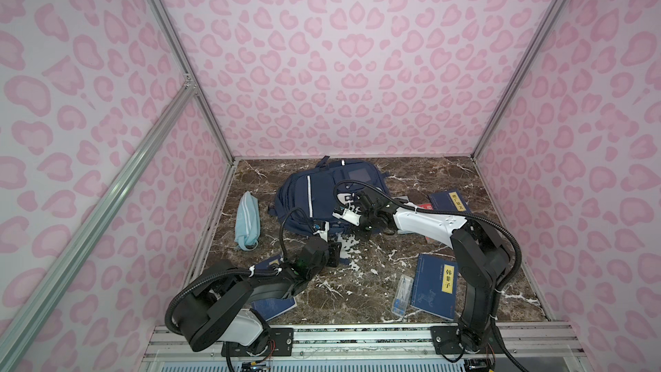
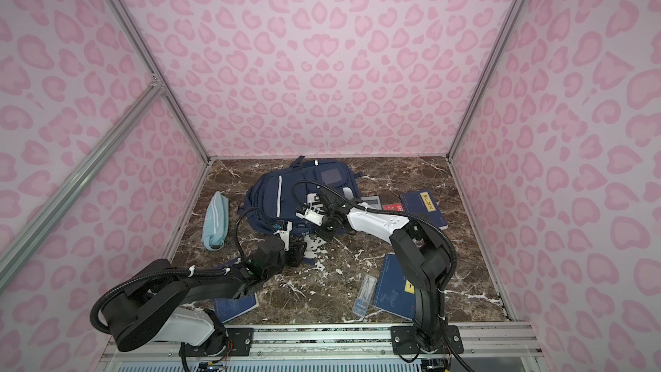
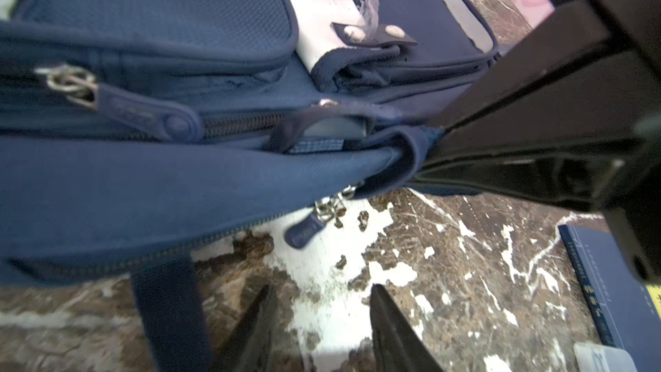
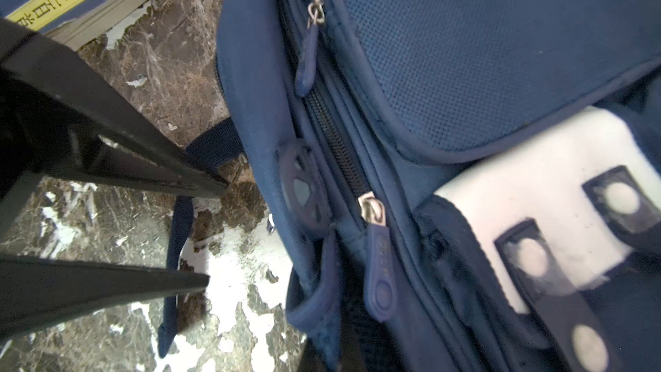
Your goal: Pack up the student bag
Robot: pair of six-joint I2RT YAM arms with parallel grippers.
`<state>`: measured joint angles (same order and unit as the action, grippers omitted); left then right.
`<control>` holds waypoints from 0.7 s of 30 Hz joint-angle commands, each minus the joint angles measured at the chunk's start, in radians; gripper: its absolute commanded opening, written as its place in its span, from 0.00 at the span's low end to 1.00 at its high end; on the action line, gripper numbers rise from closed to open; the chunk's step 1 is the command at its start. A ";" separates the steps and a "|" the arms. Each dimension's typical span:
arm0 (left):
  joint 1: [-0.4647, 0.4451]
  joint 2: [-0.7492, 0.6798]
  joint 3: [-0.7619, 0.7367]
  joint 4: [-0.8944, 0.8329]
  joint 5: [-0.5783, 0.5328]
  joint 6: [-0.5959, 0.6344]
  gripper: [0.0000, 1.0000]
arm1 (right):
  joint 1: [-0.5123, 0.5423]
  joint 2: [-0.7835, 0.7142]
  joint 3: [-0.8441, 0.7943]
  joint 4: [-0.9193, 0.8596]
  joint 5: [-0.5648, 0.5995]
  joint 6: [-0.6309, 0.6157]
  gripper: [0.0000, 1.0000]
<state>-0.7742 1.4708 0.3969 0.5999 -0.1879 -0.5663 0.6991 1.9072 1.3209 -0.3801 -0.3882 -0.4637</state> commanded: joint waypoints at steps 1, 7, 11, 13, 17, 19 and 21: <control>-0.002 0.061 0.038 0.092 -0.062 0.017 0.49 | 0.000 0.010 0.005 0.002 -0.058 0.015 0.00; -0.003 0.197 0.089 0.154 -0.042 0.030 0.26 | -0.001 0.015 0.007 -0.009 -0.103 0.030 0.00; -0.001 0.167 0.085 0.120 -0.065 0.024 0.11 | -0.010 0.015 -0.003 -0.011 -0.089 0.030 0.00; 0.002 0.140 0.092 0.053 -0.087 0.021 0.03 | -0.020 0.009 -0.010 -0.013 -0.086 0.036 0.00; 0.028 0.086 0.077 -0.052 -0.094 -0.002 0.04 | -0.047 -0.015 -0.035 0.007 -0.074 0.057 0.00; 0.053 0.041 0.060 -0.100 -0.082 -0.009 0.04 | -0.049 -0.022 -0.041 -0.003 -0.042 0.053 0.00; 0.090 -0.005 0.053 -0.165 -0.055 -0.010 0.03 | -0.049 -0.033 -0.053 -0.010 -0.015 0.044 0.00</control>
<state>-0.7136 1.5047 0.4564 0.5255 -0.2356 -0.5571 0.6525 1.8862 1.2823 -0.3817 -0.4553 -0.4213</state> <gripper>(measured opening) 0.079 0.049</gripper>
